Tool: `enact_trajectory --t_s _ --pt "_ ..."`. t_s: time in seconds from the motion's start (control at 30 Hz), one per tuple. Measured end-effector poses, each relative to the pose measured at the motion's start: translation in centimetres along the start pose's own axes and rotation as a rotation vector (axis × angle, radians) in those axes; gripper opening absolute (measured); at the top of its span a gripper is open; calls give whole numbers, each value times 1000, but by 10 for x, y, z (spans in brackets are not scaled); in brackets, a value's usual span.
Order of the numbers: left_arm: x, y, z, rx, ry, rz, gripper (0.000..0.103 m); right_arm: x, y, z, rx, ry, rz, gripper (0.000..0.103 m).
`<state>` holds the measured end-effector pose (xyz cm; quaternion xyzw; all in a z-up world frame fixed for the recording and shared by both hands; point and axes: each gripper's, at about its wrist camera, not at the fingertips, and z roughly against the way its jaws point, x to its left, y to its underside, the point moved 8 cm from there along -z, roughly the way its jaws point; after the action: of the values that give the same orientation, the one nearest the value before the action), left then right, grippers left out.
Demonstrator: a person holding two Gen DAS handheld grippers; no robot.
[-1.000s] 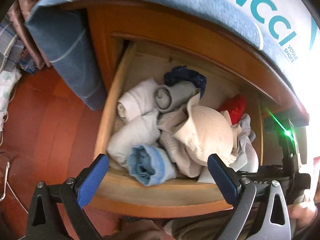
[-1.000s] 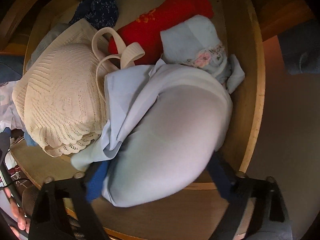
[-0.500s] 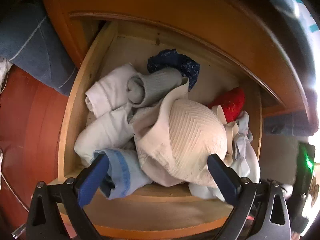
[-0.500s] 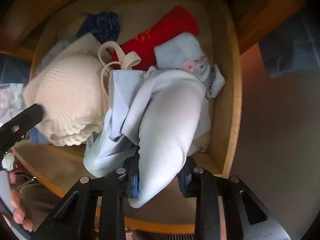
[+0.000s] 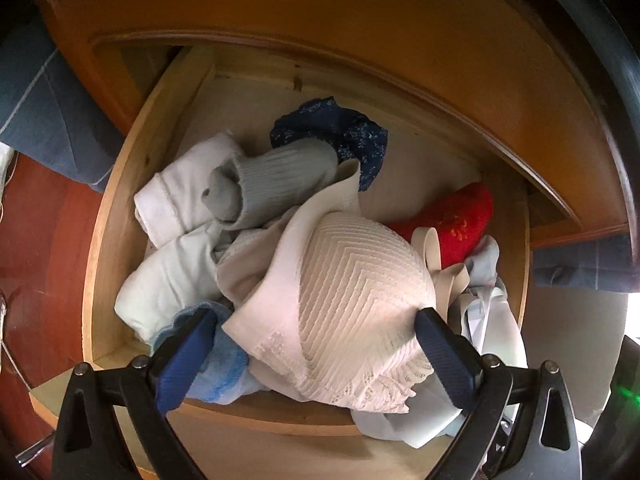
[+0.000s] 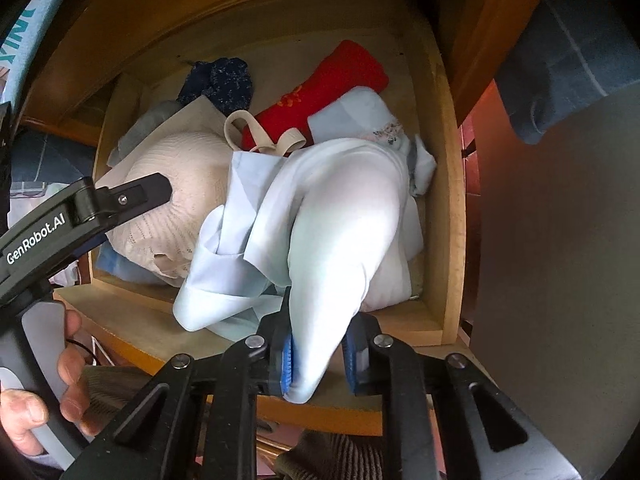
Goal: Take underwear out of drawer
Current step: 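Grasp the white garment with the right gripper while the left gripper closes on the beige knit bra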
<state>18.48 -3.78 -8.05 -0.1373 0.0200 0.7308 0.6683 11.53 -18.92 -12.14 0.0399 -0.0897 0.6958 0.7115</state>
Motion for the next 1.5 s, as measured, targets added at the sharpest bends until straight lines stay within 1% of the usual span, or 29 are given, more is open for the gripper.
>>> enact_trajectory --t_s 0.1,0.23,0.3,0.33,0.4,0.5,0.53,0.6,0.67,0.7,0.77,0.83,0.9,0.93,0.97,1.0,1.1,1.23,1.33,1.5 --pt "-7 0 0 -1 -29 -42 93 -1 -7 3 8 -24 8 18" --pt "-19 -1 8 -13 -65 -88 93 -4 -9 6 16 -41 2 18" --pt "-24 1 10 0 -35 -81 94 -2 -10 1 19 -49 -5 19" --pt "-25 0 11 -8 -38 -89 94 -1 -14 5 20 -51 -8 19" --pt "-22 -1 4 1 -75 -112 94 -2 -11 5 22 -59 -12 20" --pt "-18 3 -9 56 -14 -64 94 -4 -6 6 21 -61 -17 20" --pt "-17 4 -13 72 -2 -50 94 -4 -11 9 23 -62 -17 20" --pt "-18 5 -19 89 18 -39 93 -8 -12 7 26 -62 -25 20" --pt "-21 6 -21 85 23 -45 93 -8 -13 14 32 -63 -27 20" --pt "-23 6 -22 86 20 -55 84 -6 -13 12 36 -63 -29 20" --pt "-23 10 -22 98 23 -62 73 -1 -15 15 42 -62 -35 21" --pt "-22 12 -21 102 29 -76 67 -3 -16 12 50 -74 -50 23" --pt "-19 13 -19 101 28 -81 51 -2 -18 15 57 -83 -65 24" --pt "-18 13 -18 104 40 -79 49 -2 -18 16 58 -84 -65 25" --pt "-17 14 -15 104 51 -77 44 -2 -19 15 60 -78 -63 27" --pt "-16 14 -13 104 58 -76 40 -2 -19 15 62 -76 -60 27" --pt "-13 19 -3 99 79 -75 36 -2 -20 14 62 -74 -63 29" --pt "-9 24 10 92 87 -78 36 0 -21 13 61 -79 -71 29" --pt "-5 28 21 88 103 -73 35 2 -23 14 47 -76 -64 26" --pt "-4 30 43 70 125 -82 35 7 -24 18 15 -43 -32 21"
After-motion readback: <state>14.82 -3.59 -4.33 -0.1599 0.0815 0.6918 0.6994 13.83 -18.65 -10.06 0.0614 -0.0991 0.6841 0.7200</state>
